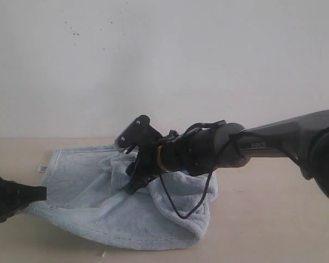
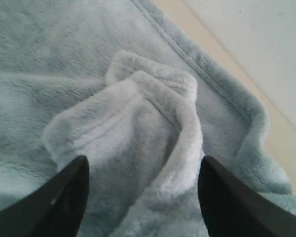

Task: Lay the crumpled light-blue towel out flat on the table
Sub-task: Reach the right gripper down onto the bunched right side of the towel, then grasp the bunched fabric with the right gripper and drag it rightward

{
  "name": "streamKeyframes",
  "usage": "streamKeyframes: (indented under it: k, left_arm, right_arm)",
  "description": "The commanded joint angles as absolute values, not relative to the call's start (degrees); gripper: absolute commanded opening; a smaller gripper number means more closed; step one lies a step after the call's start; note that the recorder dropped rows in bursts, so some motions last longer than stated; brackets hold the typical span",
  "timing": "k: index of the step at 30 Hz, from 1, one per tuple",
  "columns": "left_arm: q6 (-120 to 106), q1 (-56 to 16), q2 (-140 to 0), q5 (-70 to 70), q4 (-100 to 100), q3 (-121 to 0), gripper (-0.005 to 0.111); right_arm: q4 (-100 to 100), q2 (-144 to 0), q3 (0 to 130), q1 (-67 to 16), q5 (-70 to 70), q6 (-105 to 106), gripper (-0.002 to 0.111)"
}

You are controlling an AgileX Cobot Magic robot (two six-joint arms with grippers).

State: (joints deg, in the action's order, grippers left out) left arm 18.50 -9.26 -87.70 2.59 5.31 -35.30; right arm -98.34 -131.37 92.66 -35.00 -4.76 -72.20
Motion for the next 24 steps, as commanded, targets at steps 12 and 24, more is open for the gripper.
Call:
streamKeyframes:
  k: [12, 24]
  left_arm:
    - [19.0, -9.2, -87.4, 4.7, 4.9, -35.1, 0.004]
    - [19.0, -9.2, -87.4, 4.9, 4.9, -35.1, 0.004]
  right_arm:
    - [-92.6, -131.9, 93.5, -34.3, 8.5, -72.5, 0.002]
    - [-72.4, -121.8, 84.3, -29.3, 31.5, -62.2, 0.0]
